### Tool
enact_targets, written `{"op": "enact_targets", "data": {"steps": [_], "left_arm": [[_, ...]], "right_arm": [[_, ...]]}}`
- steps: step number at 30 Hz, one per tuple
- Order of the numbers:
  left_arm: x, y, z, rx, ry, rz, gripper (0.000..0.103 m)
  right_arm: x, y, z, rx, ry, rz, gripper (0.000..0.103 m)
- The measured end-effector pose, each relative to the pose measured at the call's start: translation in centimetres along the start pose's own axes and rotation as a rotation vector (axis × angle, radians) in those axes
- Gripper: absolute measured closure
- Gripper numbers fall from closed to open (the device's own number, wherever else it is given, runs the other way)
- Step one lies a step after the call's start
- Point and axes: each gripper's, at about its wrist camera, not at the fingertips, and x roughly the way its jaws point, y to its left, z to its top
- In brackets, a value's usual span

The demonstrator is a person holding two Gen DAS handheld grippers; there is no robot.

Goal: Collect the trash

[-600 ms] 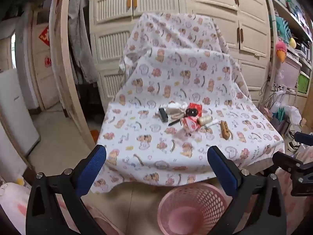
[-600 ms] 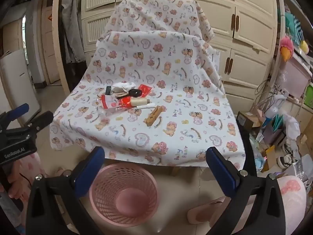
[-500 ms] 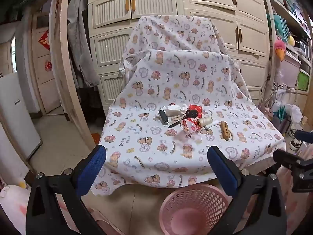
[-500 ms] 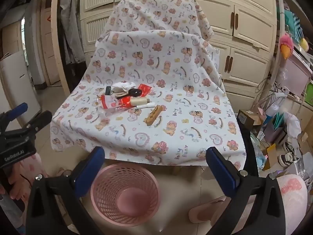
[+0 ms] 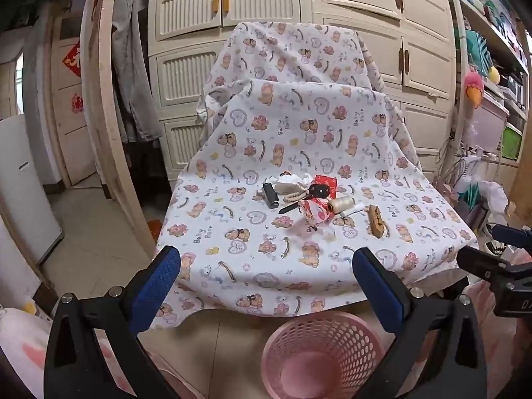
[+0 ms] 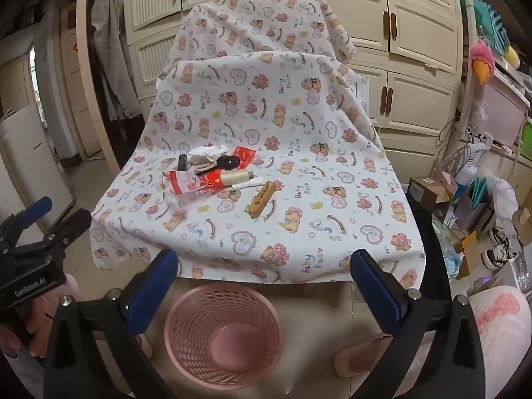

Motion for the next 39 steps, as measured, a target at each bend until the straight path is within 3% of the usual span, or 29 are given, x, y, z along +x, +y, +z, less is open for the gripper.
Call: {"op": "enact_targets", "data": {"steps": [8,19,39], "left_arm": [[0.15,-0.18,-0.48,0.008,0.000,0.006,0.001],[0.27,-0.79,-0.72,0.033,0.013,0.003,0.001],[0.42,-0.05,-0.55,0.003,0.024,0.019,0.001]], "right_arm": [[-0.70,0.74,0.15,-0.035,-0.052,-0.005,0.000],[0.06,0.15,-0.10,0.018,-0.014,0.023,0.000],[0.14,0.66,-0.15,-0.013,-0.013,0.007,0.000]]}}
